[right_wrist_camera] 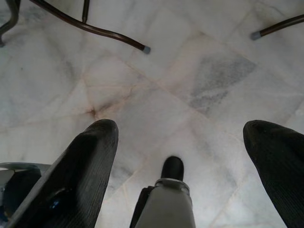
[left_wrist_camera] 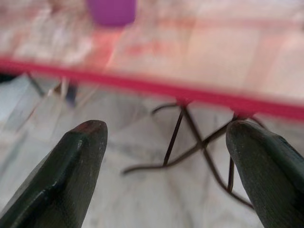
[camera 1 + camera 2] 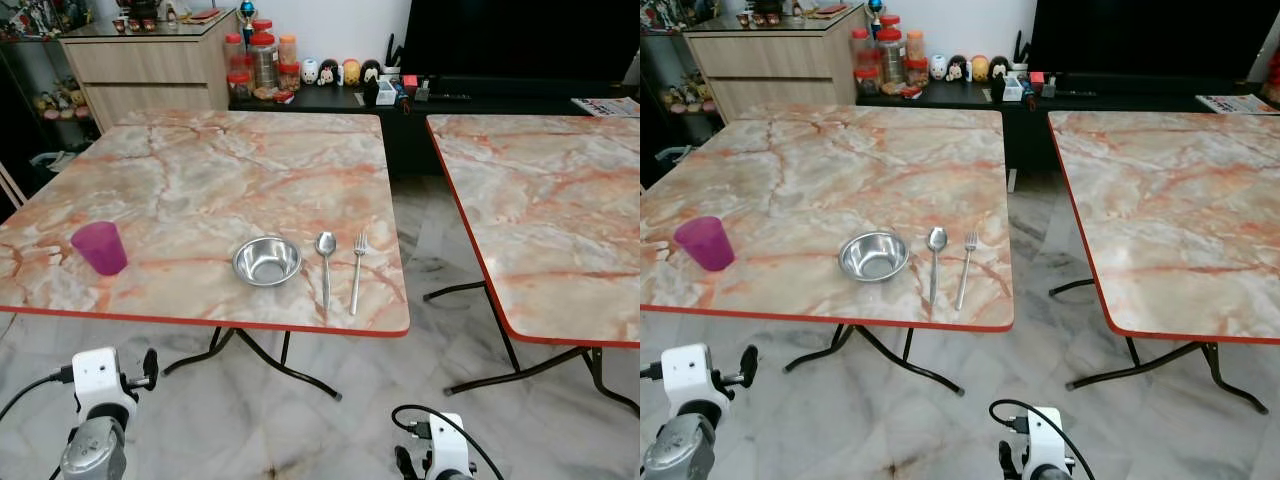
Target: Setting the table
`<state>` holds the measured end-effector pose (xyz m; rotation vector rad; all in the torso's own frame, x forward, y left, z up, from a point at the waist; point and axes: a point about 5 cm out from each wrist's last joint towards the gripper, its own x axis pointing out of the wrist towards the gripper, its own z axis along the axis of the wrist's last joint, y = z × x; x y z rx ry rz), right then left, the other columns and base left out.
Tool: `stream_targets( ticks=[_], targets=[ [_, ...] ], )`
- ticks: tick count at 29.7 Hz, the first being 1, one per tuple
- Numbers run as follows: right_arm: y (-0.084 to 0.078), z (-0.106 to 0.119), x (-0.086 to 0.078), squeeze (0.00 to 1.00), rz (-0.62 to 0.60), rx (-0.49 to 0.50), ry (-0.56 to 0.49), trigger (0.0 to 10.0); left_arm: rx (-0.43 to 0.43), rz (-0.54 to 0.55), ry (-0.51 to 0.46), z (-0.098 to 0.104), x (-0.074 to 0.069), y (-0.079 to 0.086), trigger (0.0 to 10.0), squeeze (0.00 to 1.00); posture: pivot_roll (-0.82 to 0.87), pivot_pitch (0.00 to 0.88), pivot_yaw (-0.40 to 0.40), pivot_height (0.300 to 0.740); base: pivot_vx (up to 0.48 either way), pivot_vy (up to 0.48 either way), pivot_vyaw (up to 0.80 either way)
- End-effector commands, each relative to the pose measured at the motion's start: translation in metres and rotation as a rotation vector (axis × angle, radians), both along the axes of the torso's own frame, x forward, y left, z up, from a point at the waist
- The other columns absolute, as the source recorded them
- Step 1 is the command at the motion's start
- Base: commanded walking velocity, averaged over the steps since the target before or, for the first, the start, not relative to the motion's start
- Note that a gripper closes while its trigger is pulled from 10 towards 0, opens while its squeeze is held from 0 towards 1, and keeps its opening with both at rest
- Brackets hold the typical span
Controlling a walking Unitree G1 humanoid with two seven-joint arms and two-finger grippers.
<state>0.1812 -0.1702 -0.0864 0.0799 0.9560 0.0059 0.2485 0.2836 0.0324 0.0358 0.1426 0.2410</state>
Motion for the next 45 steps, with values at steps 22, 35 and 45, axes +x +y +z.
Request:
stream_targets(
  ticks=[22,35,45],
  targets=[
    [0.001,0.001,0.003,0.0,-0.008,0.003,-0.009,10.0,-0.021,-0.343,-0.212,0.097,0.083,-0.072,10.0,0.0,0.02,0.0,-0.004,0.74,0.0,0.0,0.0],
    [-0.001,0.002,0.003,0.0,-0.042,0.002,-0.013,10.0,-0.078,-0.424,-0.073,0.117,0.132,-0.134,10.0,0.0,-0.02,0.0,0.018,0.74,0.0,0.0,0.0],
    [-0.002,0.001,0.002,0.0,-0.049,0.002,-0.008,10.0,0.027,-0.362,0.074,0.102,0.137,-0.127,10.0,0.0,-0.02,0.0,0.018,0.74,0.0,0.0,0.0]
  ],
)
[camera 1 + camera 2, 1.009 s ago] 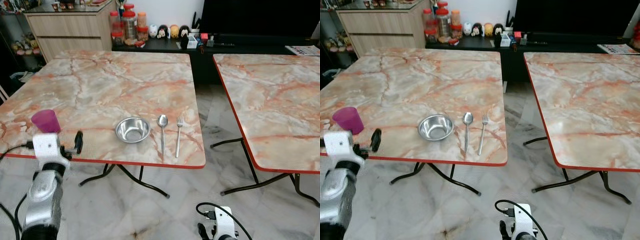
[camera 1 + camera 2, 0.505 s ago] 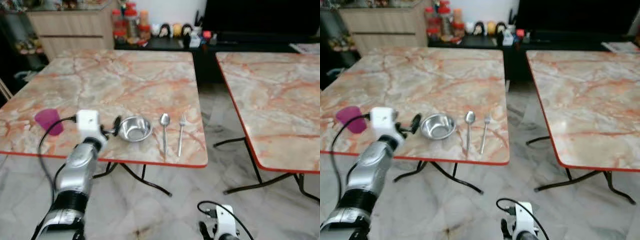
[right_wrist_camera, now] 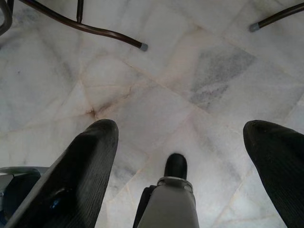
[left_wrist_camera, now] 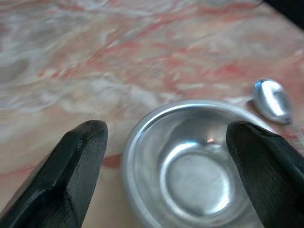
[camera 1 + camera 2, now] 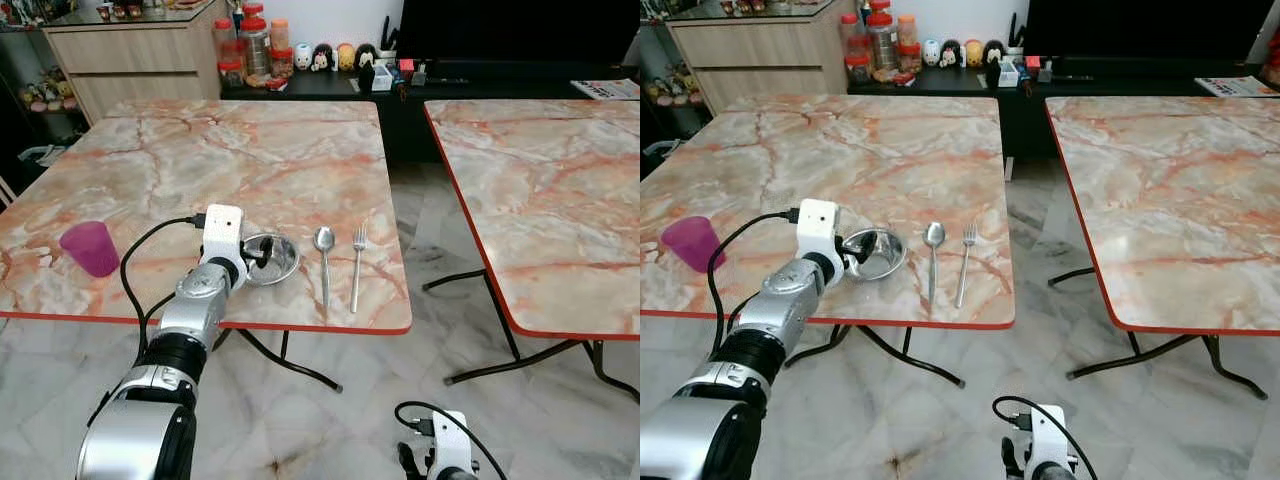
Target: Setting the table
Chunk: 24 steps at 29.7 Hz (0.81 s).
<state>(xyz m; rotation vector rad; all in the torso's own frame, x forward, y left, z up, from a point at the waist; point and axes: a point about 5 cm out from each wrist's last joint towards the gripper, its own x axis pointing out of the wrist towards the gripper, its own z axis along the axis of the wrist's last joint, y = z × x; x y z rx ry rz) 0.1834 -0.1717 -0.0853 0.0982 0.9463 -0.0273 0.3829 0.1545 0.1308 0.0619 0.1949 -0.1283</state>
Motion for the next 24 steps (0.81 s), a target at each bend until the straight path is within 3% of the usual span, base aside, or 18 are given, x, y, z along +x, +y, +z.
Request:
stream_targets(
  ticks=[1,7,15,24],
  targets=[
    [0.0,0.0,-0.001,0.0,-0.009,0.001,0.001,10.0,0.041,0.019,0.019,0.001,0.002,0.004,10.0,0.0,-0.02,0.0,0.018,0.74,0.0,0.0,0.0],
    [-0.001,0.0,0.001,0.0,-0.005,0.0,-0.001,10.0,0.028,0.06,0.045,-0.004,0.001,0.006,10.0,0.0,-0.02,0.0,0.012,0.74,0.0,0.0,0.0],
    [-0.002,0.001,0.002,0.0,-0.003,-0.001,-0.002,10.0,-0.042,0.078,0.177,-0.021,-0.002,0.002,10.0,0.0,-0.03,0.0,0.01,0.74,0.0,0.0,0.0],
    [-0.002,0.0,0.0,0.0,-0.008,0.0,0.001,10.0,-0.071,0.099,0.221,-0.024,-0.001,-0.002,10.0,0.0,-0.04,0.0,0.017,0.74,0.0,0.0,0.0]
  ],
)
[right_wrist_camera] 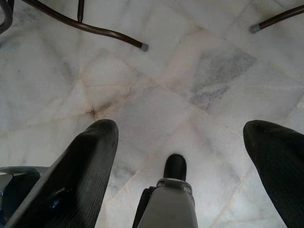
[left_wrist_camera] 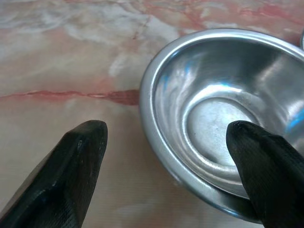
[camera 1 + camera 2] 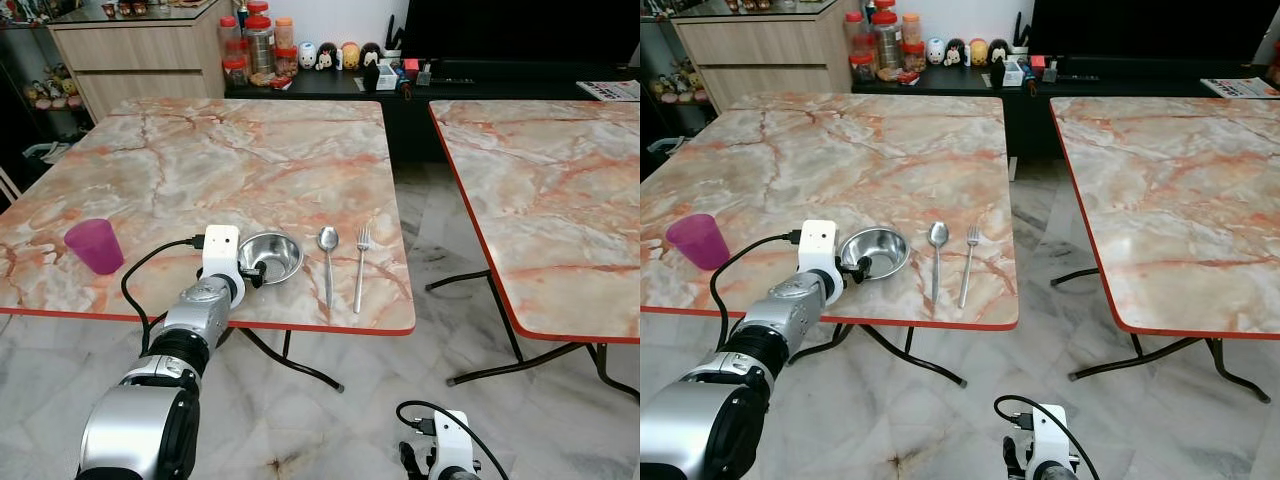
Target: Setting the table
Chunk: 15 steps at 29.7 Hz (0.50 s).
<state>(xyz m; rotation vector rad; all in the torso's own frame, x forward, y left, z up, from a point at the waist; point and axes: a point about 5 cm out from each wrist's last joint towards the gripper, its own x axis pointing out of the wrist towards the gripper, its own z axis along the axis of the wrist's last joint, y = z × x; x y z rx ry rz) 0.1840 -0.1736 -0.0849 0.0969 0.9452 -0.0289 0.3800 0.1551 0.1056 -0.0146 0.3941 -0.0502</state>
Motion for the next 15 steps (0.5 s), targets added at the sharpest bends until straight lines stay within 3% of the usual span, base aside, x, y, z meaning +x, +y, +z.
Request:
stream_targets(
  ticks=[1,8,9,10,15],
  targets=[
    [0.0,-0.001,-0.001,0.0,-0.009,0.003,0.003,10.0,-0.03,0.019,0.032,0.0,0.002,-0.002,10.0,0.0,-0.04,0.0,0.018,0.74,0.0,0.0,0.0],
    [0.0,-0.001,-0.002,0.0,-0.009,0.006,0.005,10.0,-0.081,0.037,0.063,-0.001,0.001,0.0,9.9,0.0,-0.04,0.0,0.018,0.74,0.0,0.0,0.0],
    [0.0,-0.001,-0.002,0.0,-0.009,0.006,0.005,10.0,-0.092,0.041,0.071,-0.002,0.001,0.003,4.5,0.0,-0.03,0.0,0.018,0.74,0.0,0.0,0.0],
    [0.0,-0.001,-0.002,0.0,-0.009,0.007,0.005,10.0,-0.092,0.042,0.073,-0.003,0.0,0.004,0.0,0.0,-0.03,0.0,0.016,0.74,0.0,0.0,0.0],
    [0.001,0.0,-0.001,0.0,-0.006,0.007,0.005,10.0,-0.09,0.051,0.079,-0.004,-0.001,0.008,0.0,0.0,-0.03,0.0,0.015,0.74,0.0,0.0,0.0]
  ],
)
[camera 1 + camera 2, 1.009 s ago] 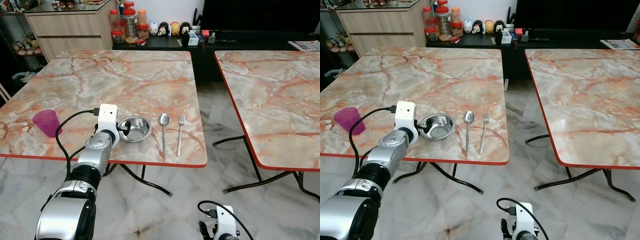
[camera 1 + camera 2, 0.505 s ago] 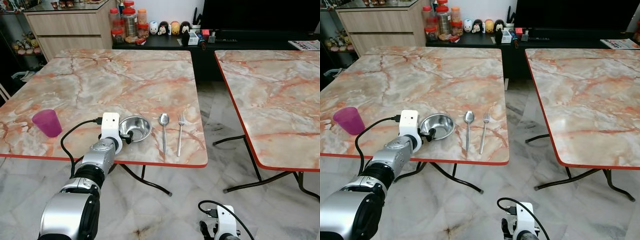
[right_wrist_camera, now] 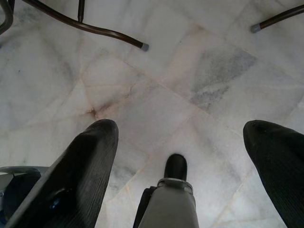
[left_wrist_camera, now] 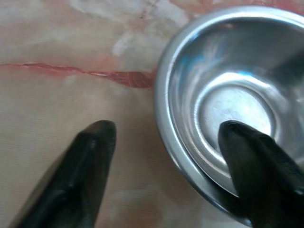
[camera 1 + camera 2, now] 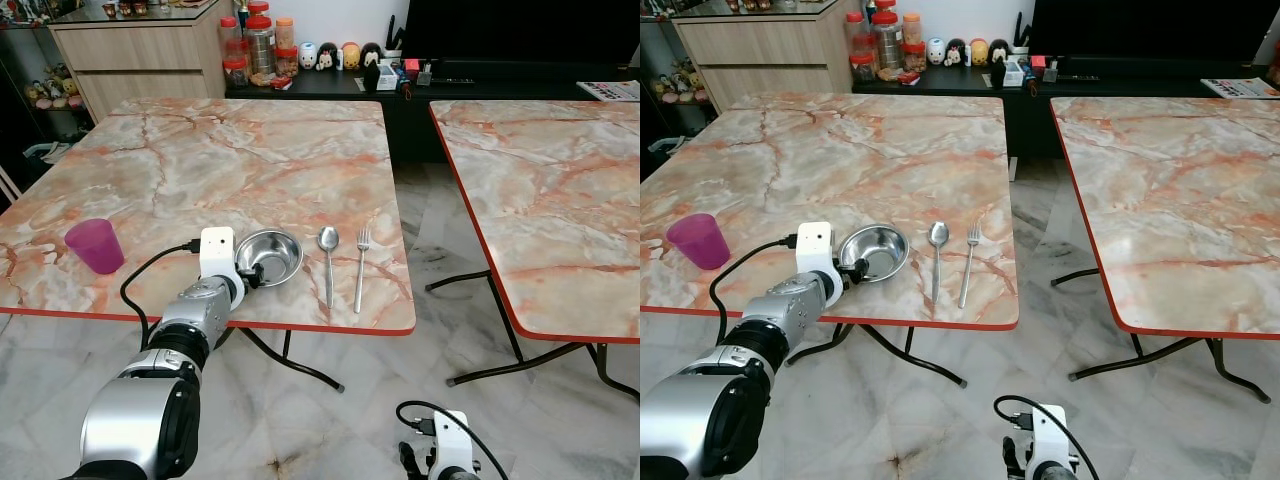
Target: Setting the table
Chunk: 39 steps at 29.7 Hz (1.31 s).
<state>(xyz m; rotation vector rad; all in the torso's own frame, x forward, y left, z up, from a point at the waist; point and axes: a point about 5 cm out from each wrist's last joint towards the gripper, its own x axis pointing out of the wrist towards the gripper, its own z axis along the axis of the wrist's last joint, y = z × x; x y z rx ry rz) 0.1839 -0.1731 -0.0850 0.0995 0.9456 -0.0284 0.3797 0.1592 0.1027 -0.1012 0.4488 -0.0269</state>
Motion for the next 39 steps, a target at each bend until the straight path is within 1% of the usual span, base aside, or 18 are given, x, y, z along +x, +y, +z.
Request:
stream_targets(
  ticks=[1,6,17,21,30,33,39],
  targets=[
    [0.0,0.0,-0.001,0.0,-0.005,0.005,0.004,10.0,-0.012,0.012,0.022,-0.001,0.0,0.004,0.0,0.0,-0.03,0.0,0.015,0.74,0.0,0.0,0.0],
    [0.002,0.0,0.001,0.0,0.002,0.008,0.001,10.0,-0.034,0.018,0.035,-0.003,-0.002,0.008,0.0,0.0,-0.03,0.0,0.013,0.74,0.0,0.0,0.0],
    [0.002,0.0,0.0,0.0,0.009,0.004,0.01,10.0,-0.051,0.014,0.043,-0.004,-0.003,0.008,0.0,0.0,-0.02,0.0,0.011,0.74,0.0,0.0,0.0],
    [0.004,0.0,0.001,0.0,0.013,0.005,0.008,10.0,-0.082,0.026,0.043,-0.005,-0.003,0.008,0.0,0.0,-0.02,0.0,0.01,0.74,0.0,0.0,0.0],
    [0.003,0.0,0.002,0.0,0.018,0.002,0.007,10.0,-0.107,0.049,0.049,-0.01,-0.006,0.011,0.0,0.0,-0.02,0.0,0.005,0.74,0.0,0.0,0.0],
    [0.003,0.0,0.001,0.0,0.018,0.003,0.007,10.0,-0.134,0.059,0.056,-0.014,-0.008,0.011,0.0,0.0,-0.02,0.0,0.003,0.74,0.0,0.0,0.0],
    [0.003,0.0,0.002,0.0,0.018,0.002,0.005,10.0,-0.165,0.076,0.045,-0.013,-0.008,0.012,0.0,0.0,-0.02,0.0,0.001,0.74,0.0,0.0,0.0]
  ],
)
